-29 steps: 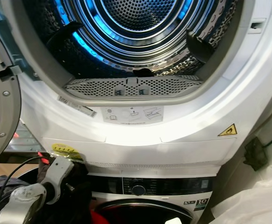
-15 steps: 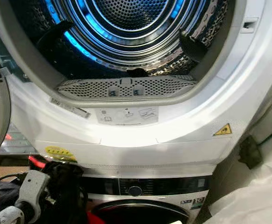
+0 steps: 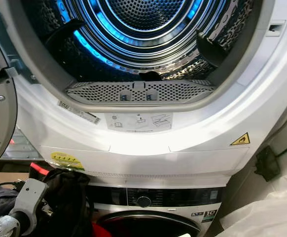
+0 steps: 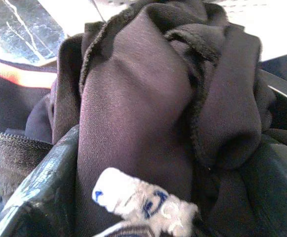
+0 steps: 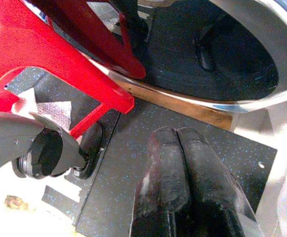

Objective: Clothes washing

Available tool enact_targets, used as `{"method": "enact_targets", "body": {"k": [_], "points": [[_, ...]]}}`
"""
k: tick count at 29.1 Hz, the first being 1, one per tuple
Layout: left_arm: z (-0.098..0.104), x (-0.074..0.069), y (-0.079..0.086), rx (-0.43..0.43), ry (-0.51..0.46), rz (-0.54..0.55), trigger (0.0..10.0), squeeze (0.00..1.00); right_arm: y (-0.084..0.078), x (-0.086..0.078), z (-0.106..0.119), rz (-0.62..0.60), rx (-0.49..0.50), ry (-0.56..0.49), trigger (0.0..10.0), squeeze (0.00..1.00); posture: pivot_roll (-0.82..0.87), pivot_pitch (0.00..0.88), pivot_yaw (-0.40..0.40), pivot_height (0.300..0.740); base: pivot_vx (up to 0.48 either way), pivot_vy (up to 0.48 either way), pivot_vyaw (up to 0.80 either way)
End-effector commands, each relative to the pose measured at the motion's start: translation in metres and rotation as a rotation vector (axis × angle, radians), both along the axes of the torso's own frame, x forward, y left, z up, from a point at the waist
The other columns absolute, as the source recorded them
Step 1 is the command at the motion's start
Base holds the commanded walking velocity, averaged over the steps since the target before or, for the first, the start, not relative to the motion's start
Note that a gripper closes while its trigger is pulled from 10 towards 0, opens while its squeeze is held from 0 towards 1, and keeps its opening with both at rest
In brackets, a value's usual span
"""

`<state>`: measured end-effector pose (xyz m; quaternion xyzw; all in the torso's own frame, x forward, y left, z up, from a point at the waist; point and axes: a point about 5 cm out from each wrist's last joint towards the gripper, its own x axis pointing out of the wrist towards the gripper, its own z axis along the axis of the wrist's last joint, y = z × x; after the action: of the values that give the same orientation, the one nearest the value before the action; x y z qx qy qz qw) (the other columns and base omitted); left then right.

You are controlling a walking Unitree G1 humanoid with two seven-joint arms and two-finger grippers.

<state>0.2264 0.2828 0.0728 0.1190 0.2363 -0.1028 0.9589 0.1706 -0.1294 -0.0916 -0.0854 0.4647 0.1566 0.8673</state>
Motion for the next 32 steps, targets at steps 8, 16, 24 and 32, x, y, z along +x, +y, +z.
{"method": "enact_targets", "body": {"k": [8,16,24,32], "points": [[-0.014,0.013,0.005,0.027,0.035,0.041,10.0,0.0,0.003,-0.002,-0.001,-0.003,0.009,0.002,10.0,0.0,0.12,0.0,0.069,0.74,0.0,0.0,0.0],[-0.023,0.023,-0.02,-0.066,0.093,-0.089,10.0,0.0,0.001,-0.002,-0.001,-0.001,0.003,0.0,10.0,0.0,0.11,0.0,0.06,0.74,0.0,0.0,0.0],[-0.025,0.019,-0.04,-0.215,0.151,-0.232,0.8,0.0,0.0,-0.001,0.0,0.003,-0.002,-0.001,10.0,0.0,0.11,0.0,0.057,0.74,0.0,0.0,0.0],[-0.029,0.016,-0.03,-0.174,0.178,-0.151,0.0,0.0,0.0,-0.002,-0.001,0.01,-0.005,0.002,10.0,0.0,0.11,0.0,0.056,0.74,0.0,0.0,0.0]]}}
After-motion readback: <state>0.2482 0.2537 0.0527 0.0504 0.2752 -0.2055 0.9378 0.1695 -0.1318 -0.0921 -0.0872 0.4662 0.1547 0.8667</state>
